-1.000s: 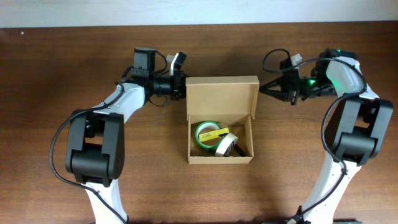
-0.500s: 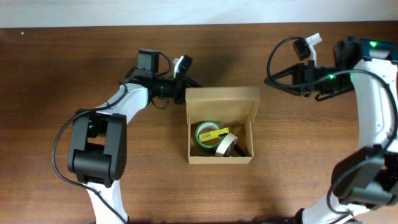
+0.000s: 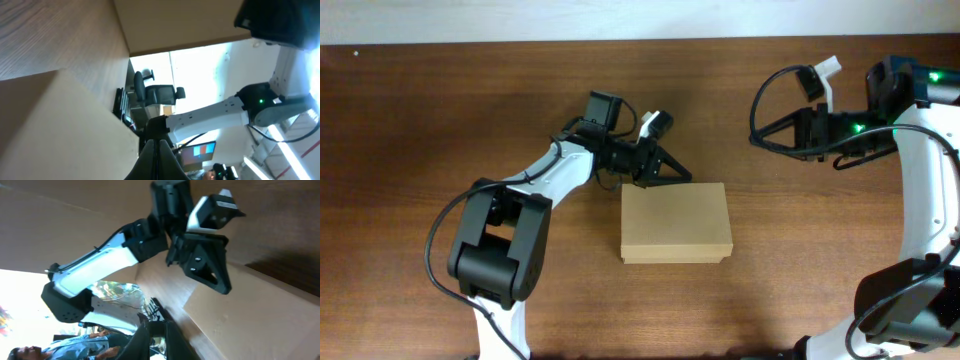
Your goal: Pack container
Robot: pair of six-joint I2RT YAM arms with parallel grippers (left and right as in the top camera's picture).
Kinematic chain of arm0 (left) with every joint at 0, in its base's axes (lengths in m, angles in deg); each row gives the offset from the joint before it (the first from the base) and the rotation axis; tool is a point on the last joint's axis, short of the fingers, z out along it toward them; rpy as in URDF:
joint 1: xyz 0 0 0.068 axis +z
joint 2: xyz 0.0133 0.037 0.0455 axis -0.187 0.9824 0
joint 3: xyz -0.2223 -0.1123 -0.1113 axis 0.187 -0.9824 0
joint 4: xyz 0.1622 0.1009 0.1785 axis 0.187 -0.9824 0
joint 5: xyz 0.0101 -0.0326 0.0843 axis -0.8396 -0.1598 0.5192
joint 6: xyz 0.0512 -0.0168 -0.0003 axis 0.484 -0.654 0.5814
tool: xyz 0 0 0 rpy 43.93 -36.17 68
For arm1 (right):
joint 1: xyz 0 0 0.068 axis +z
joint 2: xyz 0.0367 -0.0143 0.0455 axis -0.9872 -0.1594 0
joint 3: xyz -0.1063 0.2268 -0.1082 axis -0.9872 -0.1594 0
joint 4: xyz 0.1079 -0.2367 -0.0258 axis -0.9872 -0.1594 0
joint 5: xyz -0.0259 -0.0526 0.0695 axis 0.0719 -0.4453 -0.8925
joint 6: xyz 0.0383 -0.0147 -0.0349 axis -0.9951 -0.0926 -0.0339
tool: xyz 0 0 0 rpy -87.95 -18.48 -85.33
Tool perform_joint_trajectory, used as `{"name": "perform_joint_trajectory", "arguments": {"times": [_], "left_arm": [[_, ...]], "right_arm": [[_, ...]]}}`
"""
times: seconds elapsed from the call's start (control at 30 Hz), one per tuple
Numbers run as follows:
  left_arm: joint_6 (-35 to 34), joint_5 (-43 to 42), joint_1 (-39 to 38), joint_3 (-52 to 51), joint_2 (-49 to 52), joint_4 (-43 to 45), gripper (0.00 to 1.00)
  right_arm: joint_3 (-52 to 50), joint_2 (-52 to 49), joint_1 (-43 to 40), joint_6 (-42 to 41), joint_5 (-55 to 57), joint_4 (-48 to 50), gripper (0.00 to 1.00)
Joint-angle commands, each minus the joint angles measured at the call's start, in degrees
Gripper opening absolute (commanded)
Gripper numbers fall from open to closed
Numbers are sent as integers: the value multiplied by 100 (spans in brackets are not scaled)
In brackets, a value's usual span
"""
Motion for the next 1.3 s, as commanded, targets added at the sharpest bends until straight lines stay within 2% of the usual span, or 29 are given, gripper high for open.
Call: {"name": "perform_joint_trajectory", "arguments": {"times": [0.0, 0.1, 0.17, 0.27, 0.37, 0.43, 0.5, 0.6, 0.87, 0.97, 1.0, 1.1, 1.27], "left_arm": [[260, -2, 28, 63, -776, 24, 2], [273, 166, 28, 63, -1239, 42, 7], [273, 411, 42, 63, -1598, 129, 15], [273, 935, 136, 63, -2240, 310, 40], [273, 1602, 334, 63, -2857, 291, 55], [273, 2247, 509, 63, -3252, 101, 61], [404, 3399, 772, 63, -3744, -461, 68], [656, 4677, 1034, 63, -4275, -1104, 73], [1169, 7501, 1405, 70, -5805, -2304, 81], [1244, 8522, 1405, 70, -6301, -2658, 87], [1287, 9040, 1405, 70, -6596, -2835, 92], [1303, 9748, 1405, 70, -6959, -3012, 99], [1375, 10332, 1405, 81, -7230, -3034, 99]], "right_arm": [[227, 175, 22, -28, 129, -26, 11], [341, 175, 22, -66, 208, -26, 12], [452, 175, 22, -87, 317, -26, 12], [699, 205, 39, -278, 855, -26, 17], [892, 310, 116, -551, 1788, -26, 22], [929, 404, 256, -804, 2514, -26, 24], [929, 505, 503, -1172, 3405, -26, 26], [929, 575, 896, -1443, 4129, -26, 27], [927, 597, 2354, -2011, 5123, -26, 27], [861, 588, 3038, -2402, 6109, -26, 31], [787, 570, 3333, -2623, 6555, -26, 33], [542, 490, 3731, -2946, 7047, 46, 38], [-439, 437, 3932, -3152, 7123, 741, 47]]}}
